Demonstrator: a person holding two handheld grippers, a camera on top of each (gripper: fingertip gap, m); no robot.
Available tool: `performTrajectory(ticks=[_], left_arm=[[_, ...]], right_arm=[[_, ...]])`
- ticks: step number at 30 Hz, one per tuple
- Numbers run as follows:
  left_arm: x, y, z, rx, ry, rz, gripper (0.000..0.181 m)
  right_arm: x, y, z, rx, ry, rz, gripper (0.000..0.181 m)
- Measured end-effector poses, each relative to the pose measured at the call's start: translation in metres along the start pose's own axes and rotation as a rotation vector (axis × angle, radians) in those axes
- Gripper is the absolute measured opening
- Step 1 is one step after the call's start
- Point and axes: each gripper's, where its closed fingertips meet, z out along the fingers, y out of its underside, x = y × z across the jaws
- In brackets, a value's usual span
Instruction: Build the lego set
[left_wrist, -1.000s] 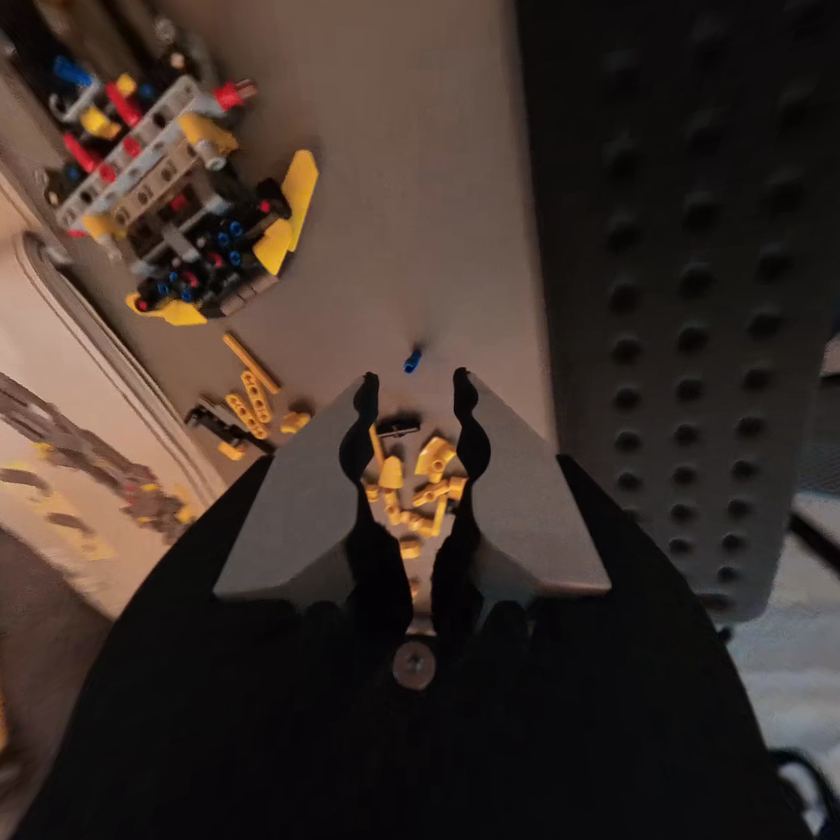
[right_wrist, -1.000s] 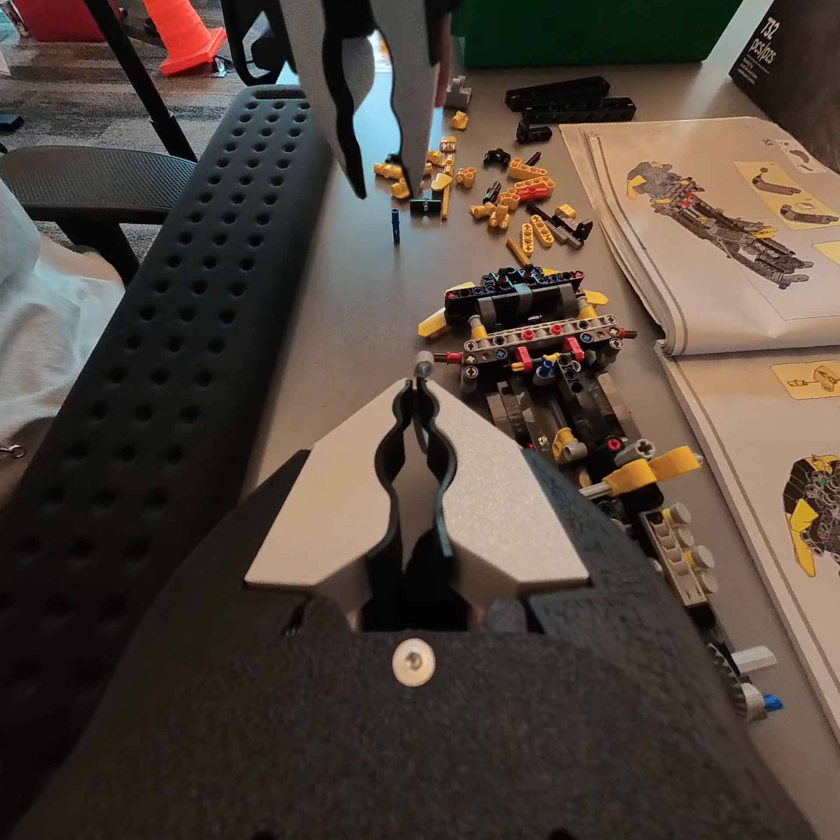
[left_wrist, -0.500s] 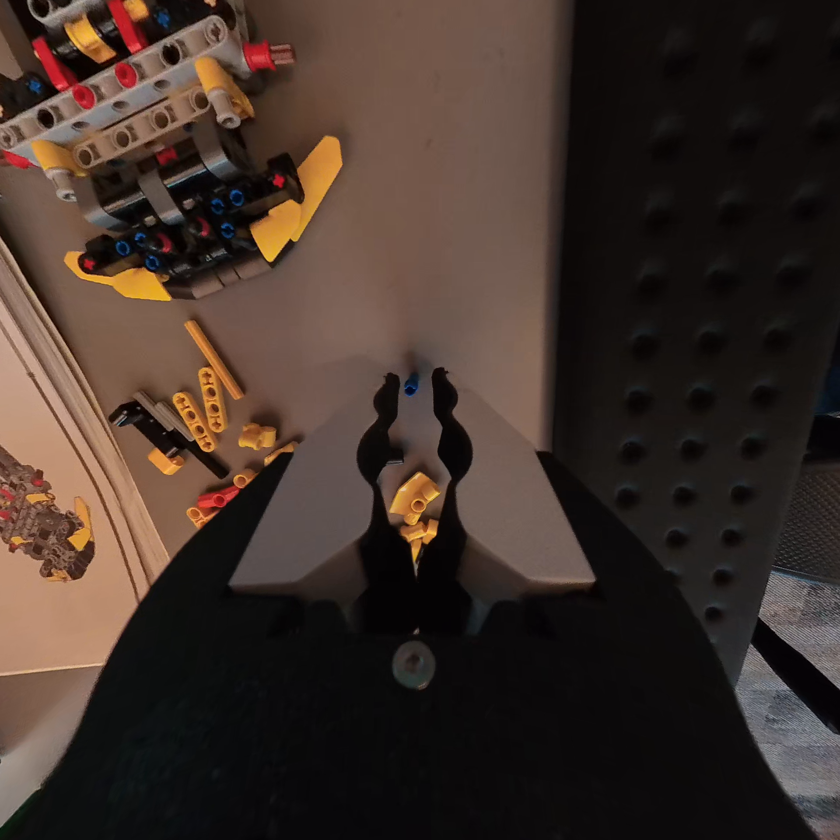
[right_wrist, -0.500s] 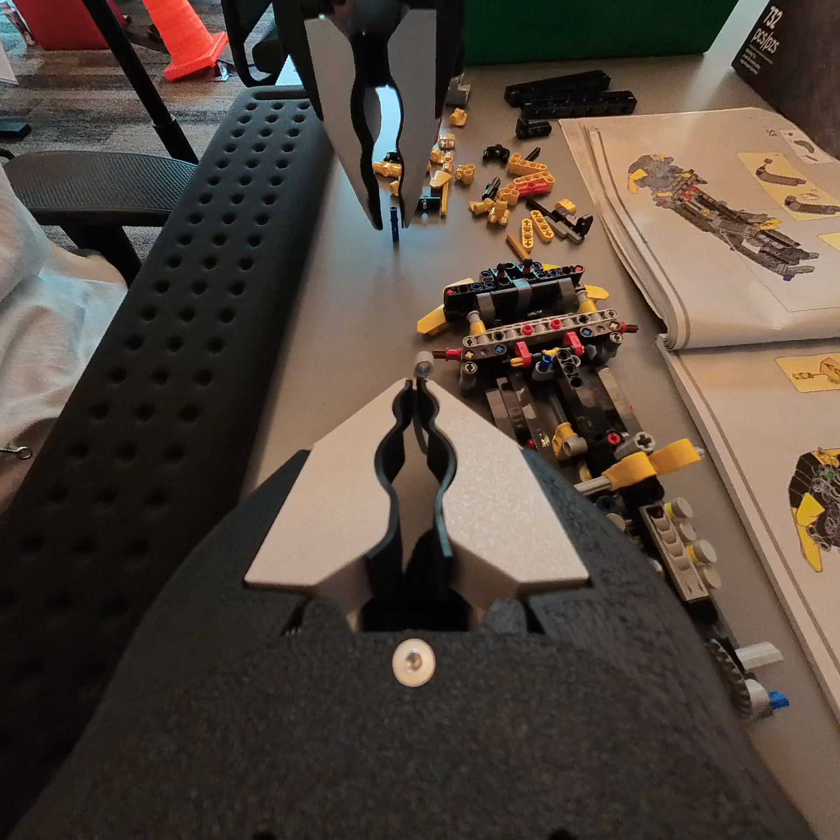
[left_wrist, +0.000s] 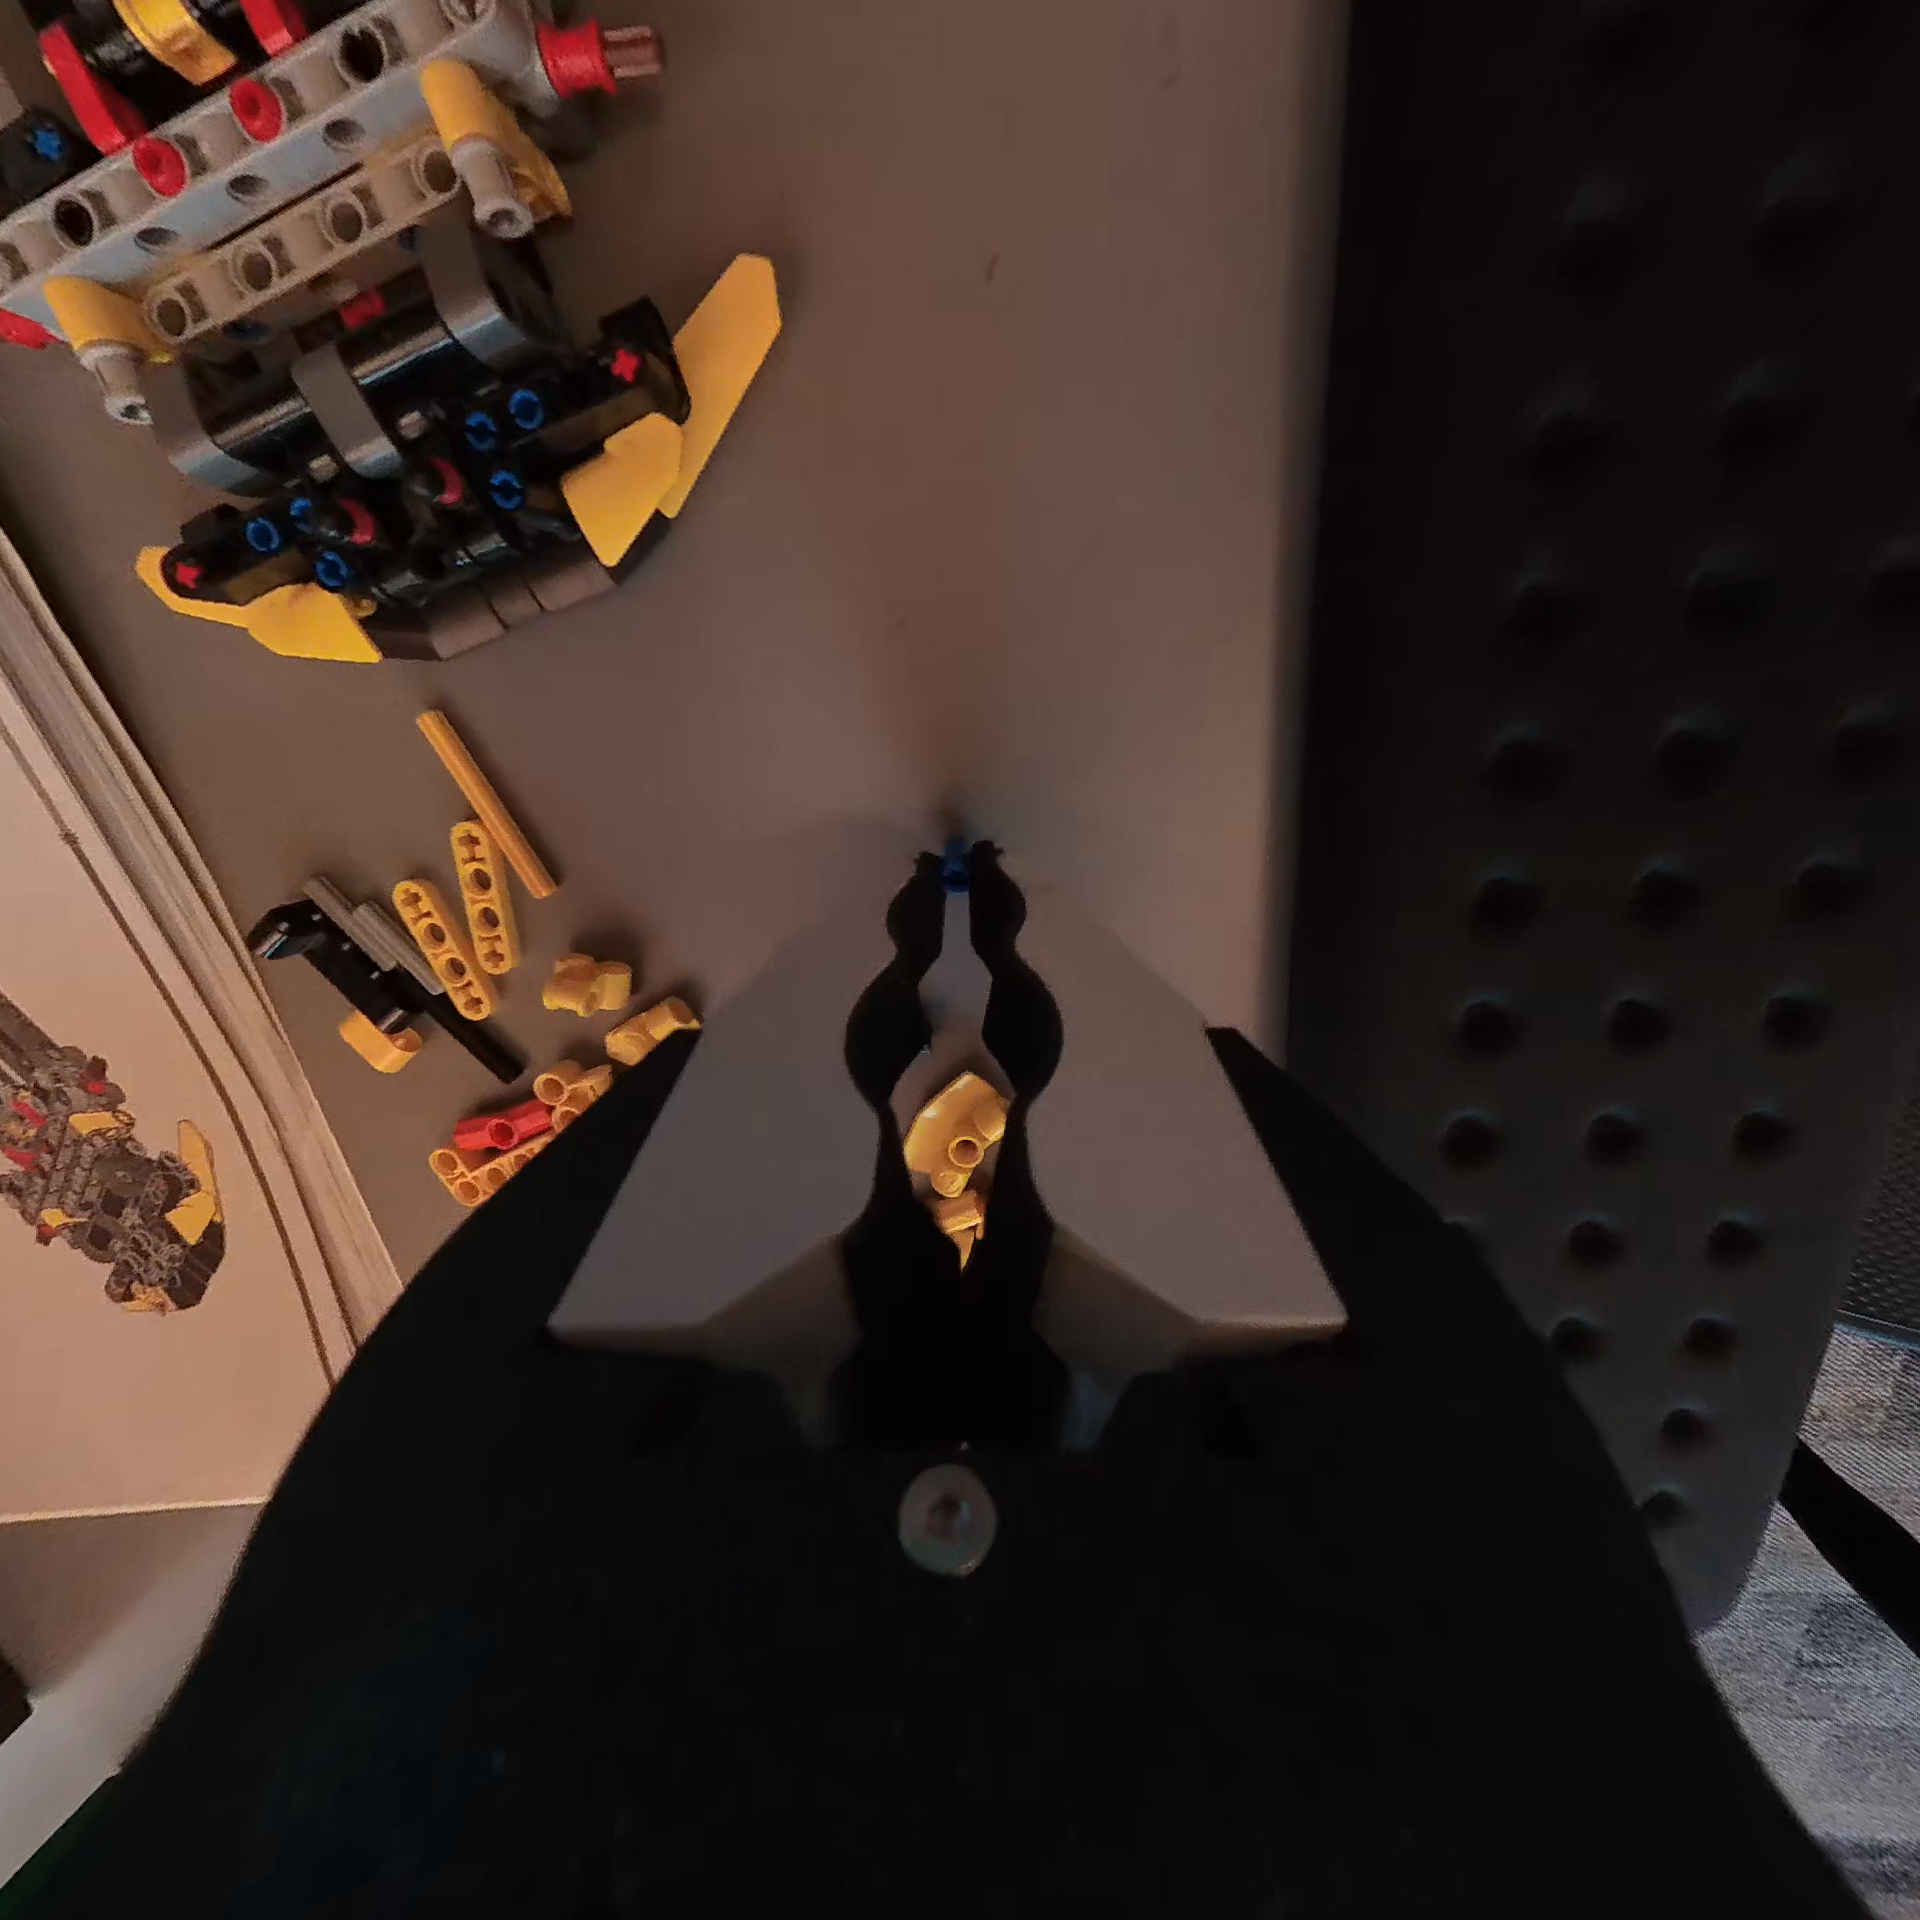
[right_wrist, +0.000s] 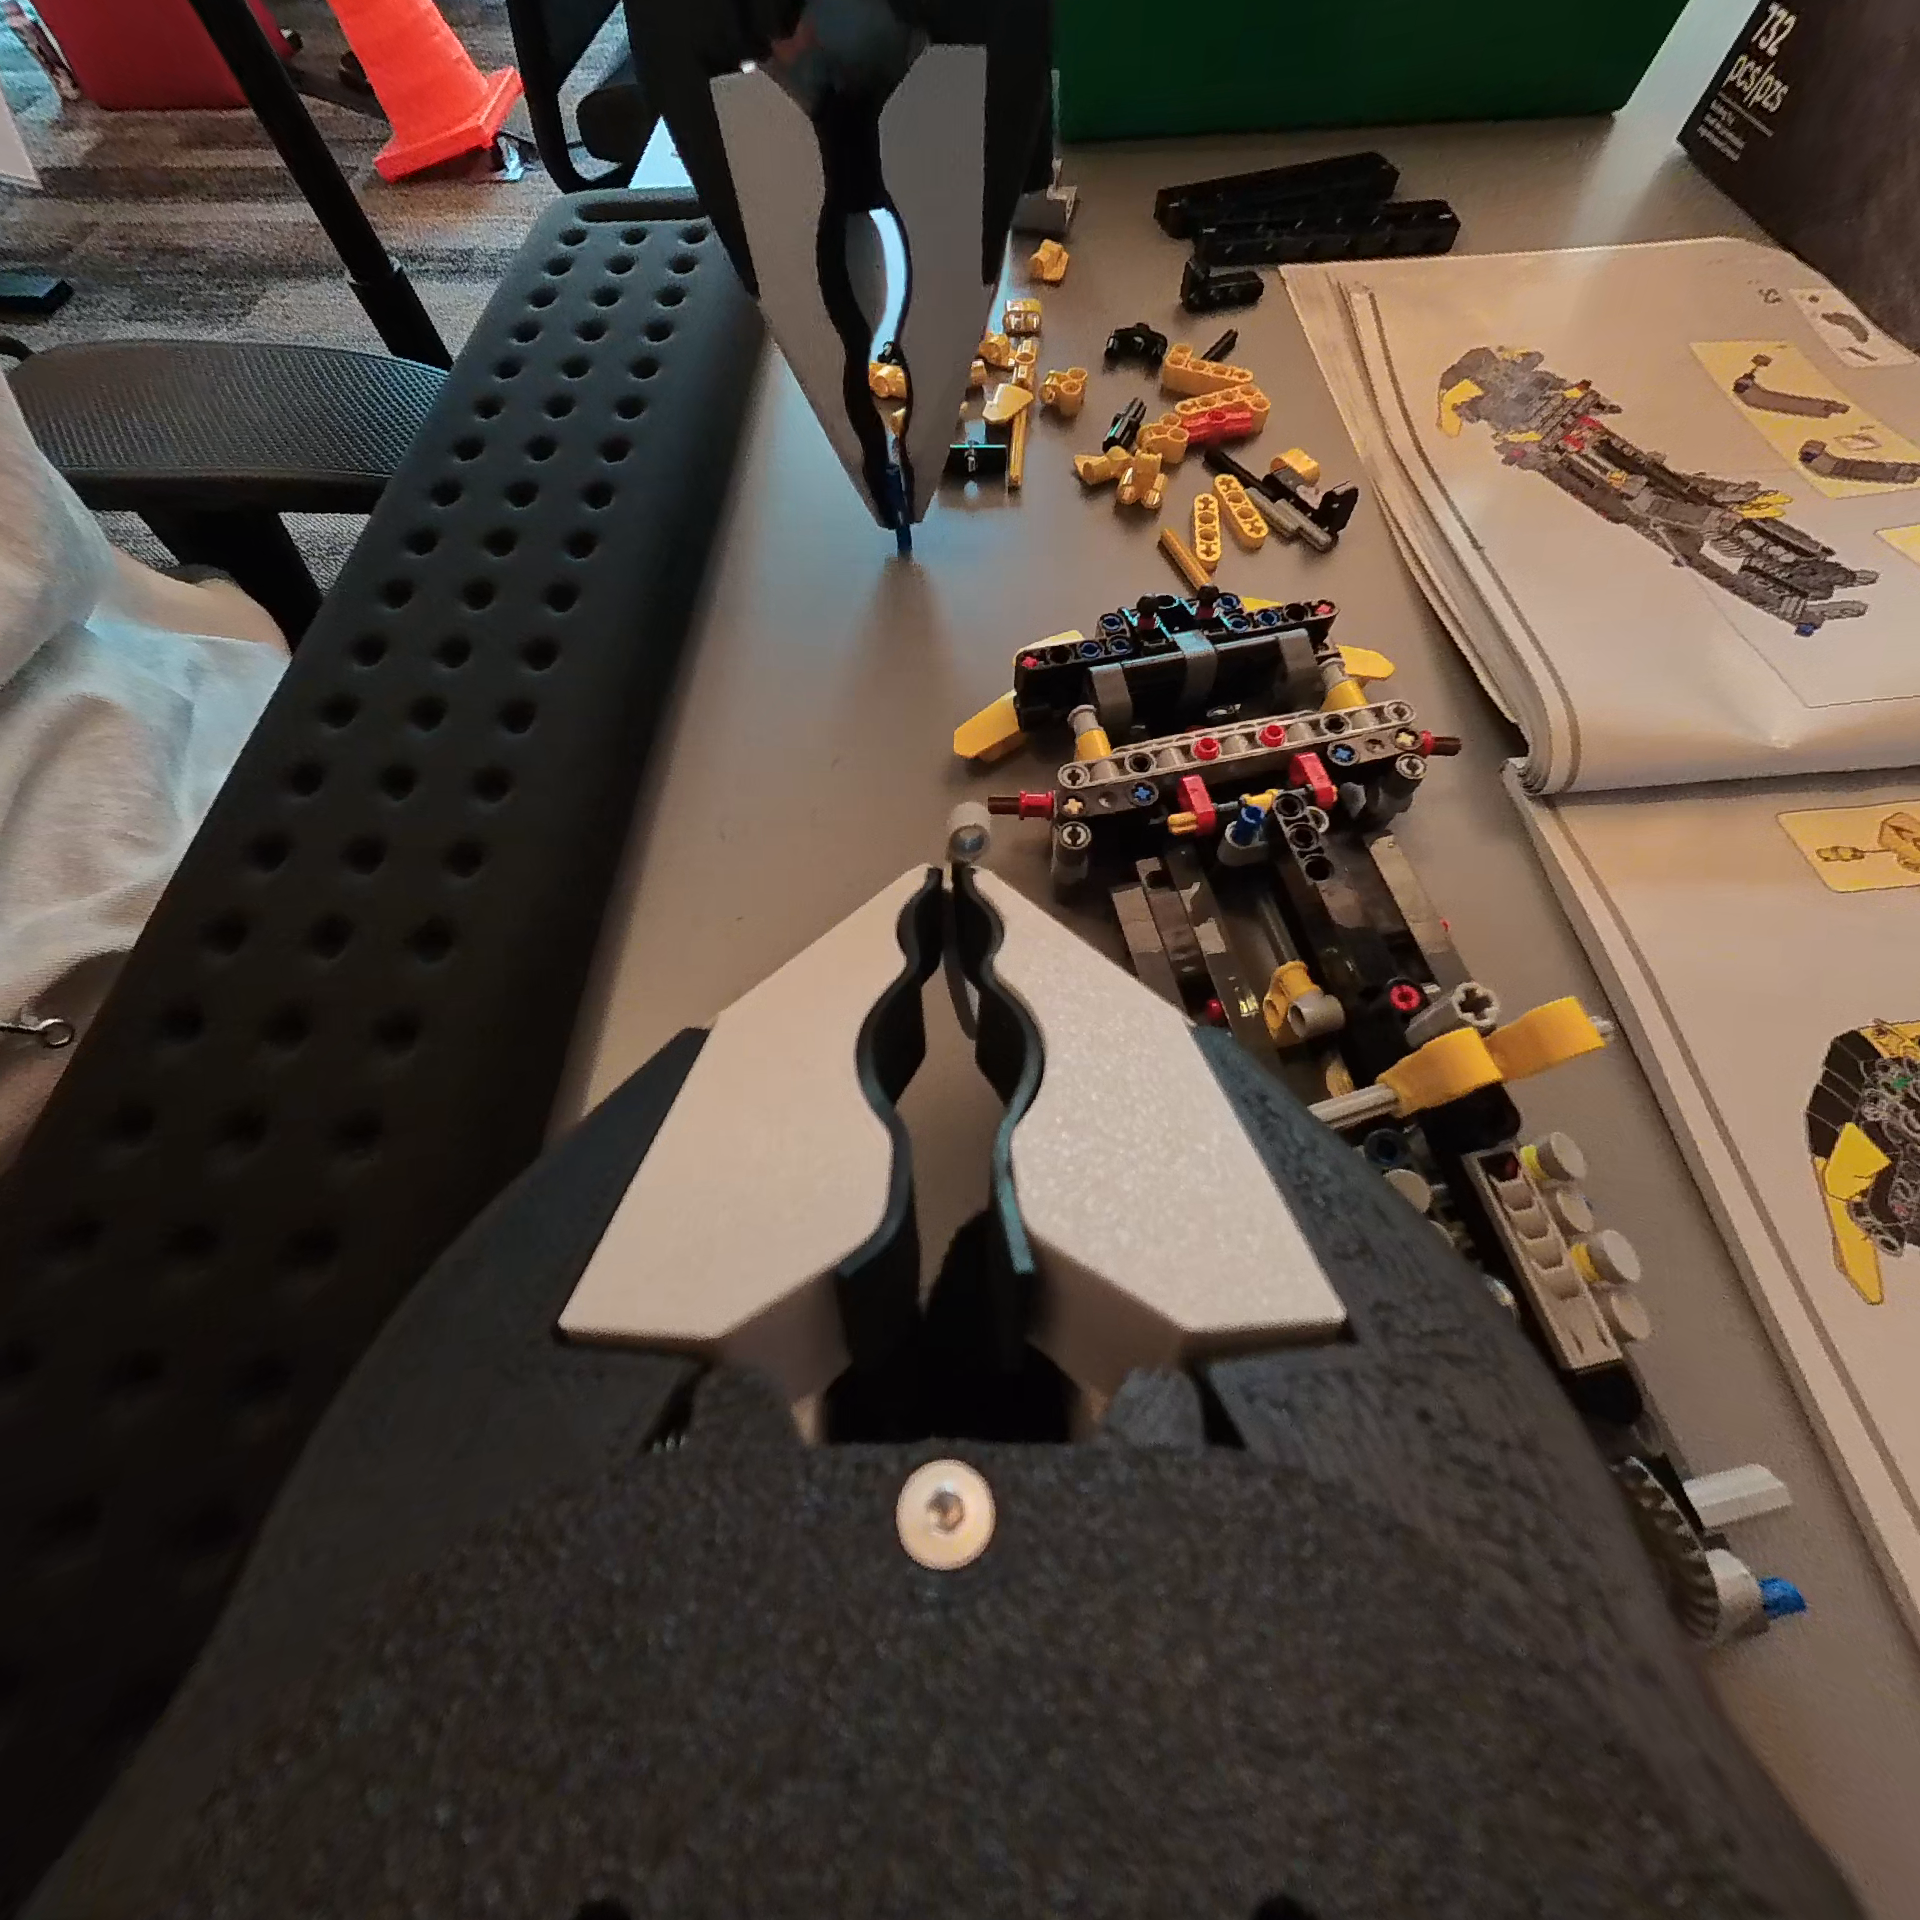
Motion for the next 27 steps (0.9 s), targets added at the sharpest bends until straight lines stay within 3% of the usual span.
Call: performTrajectory(ticks=[4, 7, 12, 14, 16, 20, 27], left_arm=[[0.0, -0.008, -0.003, 0.057, -0.017, 0.027, 0.003], [-0.009, -0.037, -0.018, 0.227, -0.056, 0.016, 0.003], [-0.056, -0.142, -0.079, 0.915, -0.087, -0.204, 0.003], [-0.073, -0.166, -0.096, 1.162, -0.014, -0.301, 0.003], [-0.082, -0.176, -0.099, 1.322, 0.061, -0.368, 0.003], [-0.085, -0.179, -0.101, 1.415, 0.135, -0.404, 0.003], [-0.087, -0.17, -0.082, 1.369, 0.18, -0.468, 0.003]], right_arm=[[0.0, -0.002, -0.001, 0.01, 0.001, 0.002, 0.001], [0.003, -0.01, -0.005, 0.053, 0.011, 0.014, 0.001], [0.023, -0.05, -0.033, 0.3, 0.088, 0.07, 0.0], [0.025, -0.065, -0.046, 0.432, 0.057, 0.127, 0.0], [0.031, -0.07, -0.051, 0.504, 0.035, 0.2, 0.0], [0.035, -0.073, -0.047, 0.54, -0.005, 0.256, 0.0], [0.034, -0.076, -0.028, 0.512, -0.024, 0.234, 0.001]])
